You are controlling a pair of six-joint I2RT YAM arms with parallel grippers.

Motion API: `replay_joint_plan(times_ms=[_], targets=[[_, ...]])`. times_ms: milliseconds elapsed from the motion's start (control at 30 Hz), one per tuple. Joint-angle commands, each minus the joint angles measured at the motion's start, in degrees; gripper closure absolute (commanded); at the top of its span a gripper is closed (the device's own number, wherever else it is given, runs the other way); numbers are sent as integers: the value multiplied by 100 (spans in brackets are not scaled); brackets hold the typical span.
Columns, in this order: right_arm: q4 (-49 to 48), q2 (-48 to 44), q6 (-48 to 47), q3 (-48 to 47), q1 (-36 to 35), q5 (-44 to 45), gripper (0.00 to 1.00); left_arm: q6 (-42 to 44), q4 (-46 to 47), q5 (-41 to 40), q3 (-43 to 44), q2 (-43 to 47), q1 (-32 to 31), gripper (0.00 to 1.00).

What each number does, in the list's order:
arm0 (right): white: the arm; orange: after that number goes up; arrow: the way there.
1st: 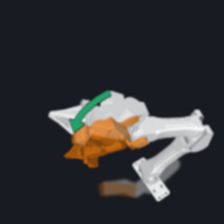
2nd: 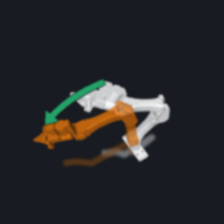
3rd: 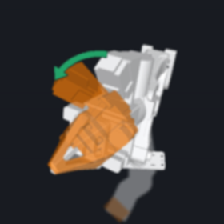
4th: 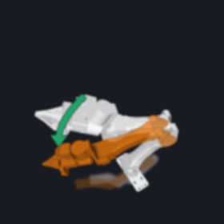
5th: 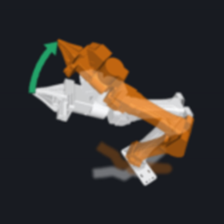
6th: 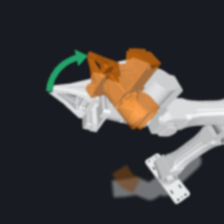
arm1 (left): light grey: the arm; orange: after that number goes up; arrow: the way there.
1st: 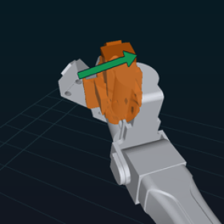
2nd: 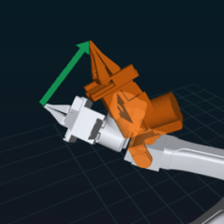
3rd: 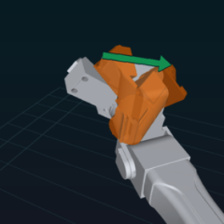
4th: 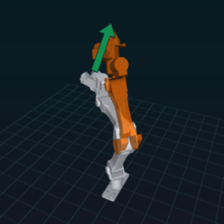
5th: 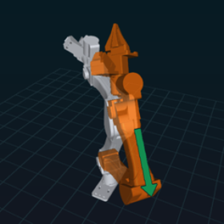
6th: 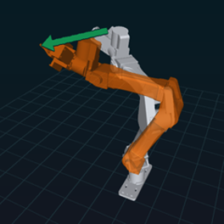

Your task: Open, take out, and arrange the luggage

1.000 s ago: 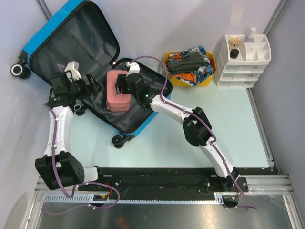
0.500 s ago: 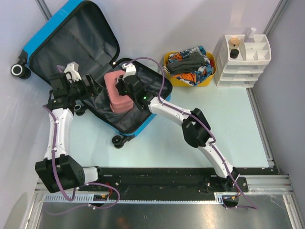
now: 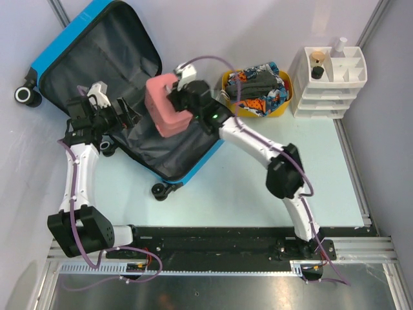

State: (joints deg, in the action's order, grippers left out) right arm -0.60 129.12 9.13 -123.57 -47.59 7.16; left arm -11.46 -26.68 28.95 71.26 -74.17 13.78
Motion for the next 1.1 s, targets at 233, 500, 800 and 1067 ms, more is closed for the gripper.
replay_joint_plan(times_ms=[233, 500, 800, 1067], targets=[[208, -3145, -368, 1211, 2252, -2296, 100, 408, 268, 111, 564, -124, -612, 0], [1060, -4491, -341, 2371, 4720, -4370, 100, 795, 277, 102, 608, -220, -1097, 0], [2379, -5476, -1330, 3418, 8000, -6093, 100, 804, 295, 330, 731, -493, -1632, 0], [3383, -4906, -3460, 3901, 9127, -5831, 100, 830, 321, 375, 1064, -897, -1923, 0]])
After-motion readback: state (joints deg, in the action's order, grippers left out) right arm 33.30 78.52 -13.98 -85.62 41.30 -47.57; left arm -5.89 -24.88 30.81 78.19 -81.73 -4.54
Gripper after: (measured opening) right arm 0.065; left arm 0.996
